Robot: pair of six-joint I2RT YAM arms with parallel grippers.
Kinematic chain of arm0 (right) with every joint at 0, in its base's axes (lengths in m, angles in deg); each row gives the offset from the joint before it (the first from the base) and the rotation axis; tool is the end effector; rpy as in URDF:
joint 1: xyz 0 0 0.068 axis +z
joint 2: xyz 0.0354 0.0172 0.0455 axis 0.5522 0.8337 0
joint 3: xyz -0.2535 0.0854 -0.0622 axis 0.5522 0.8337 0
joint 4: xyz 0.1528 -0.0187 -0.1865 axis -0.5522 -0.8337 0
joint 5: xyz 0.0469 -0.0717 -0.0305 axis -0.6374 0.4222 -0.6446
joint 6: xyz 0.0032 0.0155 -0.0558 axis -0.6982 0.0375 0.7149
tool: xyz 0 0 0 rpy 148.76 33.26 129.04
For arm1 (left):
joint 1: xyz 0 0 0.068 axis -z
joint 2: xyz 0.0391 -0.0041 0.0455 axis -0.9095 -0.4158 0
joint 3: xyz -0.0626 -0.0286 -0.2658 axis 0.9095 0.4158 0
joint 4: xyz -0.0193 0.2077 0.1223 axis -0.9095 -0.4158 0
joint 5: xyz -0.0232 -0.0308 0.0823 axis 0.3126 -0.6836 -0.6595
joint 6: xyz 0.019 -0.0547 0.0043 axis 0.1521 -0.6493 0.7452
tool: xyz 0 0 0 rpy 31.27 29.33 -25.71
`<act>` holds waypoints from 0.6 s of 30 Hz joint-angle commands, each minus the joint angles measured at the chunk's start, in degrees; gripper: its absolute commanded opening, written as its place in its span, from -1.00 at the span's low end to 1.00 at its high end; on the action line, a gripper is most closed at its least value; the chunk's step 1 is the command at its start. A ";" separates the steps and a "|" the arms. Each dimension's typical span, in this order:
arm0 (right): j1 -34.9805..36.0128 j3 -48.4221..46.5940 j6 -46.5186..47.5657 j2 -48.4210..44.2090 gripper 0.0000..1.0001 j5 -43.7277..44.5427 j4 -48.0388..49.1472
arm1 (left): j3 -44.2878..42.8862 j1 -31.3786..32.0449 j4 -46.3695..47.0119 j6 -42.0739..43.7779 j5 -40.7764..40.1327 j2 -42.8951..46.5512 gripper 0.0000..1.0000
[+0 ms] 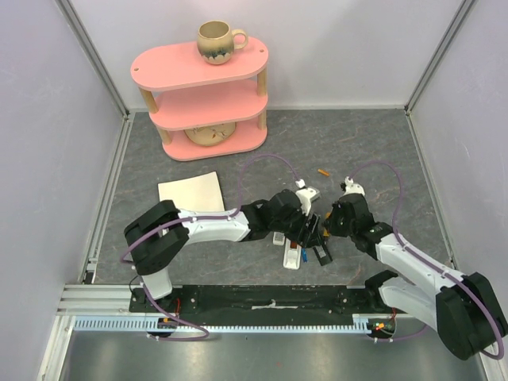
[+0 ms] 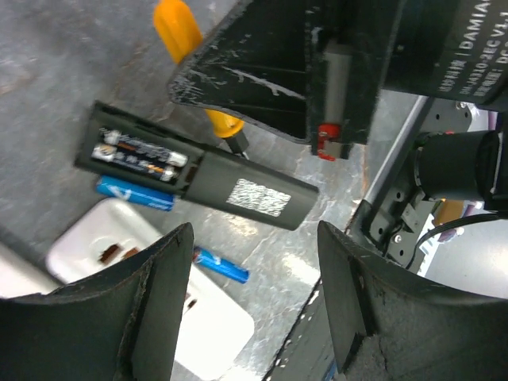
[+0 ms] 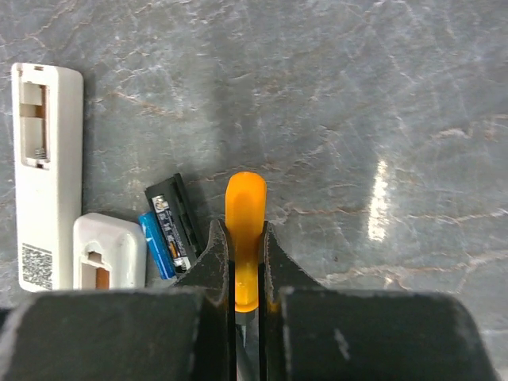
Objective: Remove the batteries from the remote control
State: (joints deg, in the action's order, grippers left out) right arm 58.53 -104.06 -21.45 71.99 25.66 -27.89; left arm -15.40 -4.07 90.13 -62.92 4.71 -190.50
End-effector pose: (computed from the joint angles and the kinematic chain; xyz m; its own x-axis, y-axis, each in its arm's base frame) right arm 0.1622 0.0717 0.1726 -0.7387 0.3169 -0.5948 0.0971 0.9234 0.3714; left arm 0.1683 -0.3268 0.2020 -0.7001 0.3021 -0.6470 0.6880 0.5280 -0.4979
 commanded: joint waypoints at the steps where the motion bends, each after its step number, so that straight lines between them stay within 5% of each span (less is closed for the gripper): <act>1: 0.47 -4.22 2.10 -2.73 -1.00 6.24 -7.67 | -4.27 2.44 -1.50 -0.09 -2.25 -1.97 0.39; 18: 0.39 -12.23 2.63 -14.42 -1.00 23.13 -10.85 | -13.32 2.89 -1.93 -1.16 0.21 -15.67 0.40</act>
State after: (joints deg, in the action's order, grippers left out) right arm 58.86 -112.60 -19.53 59.23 44.06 -38.28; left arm -25.13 -1.23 88.25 -64.39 4.71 -203.76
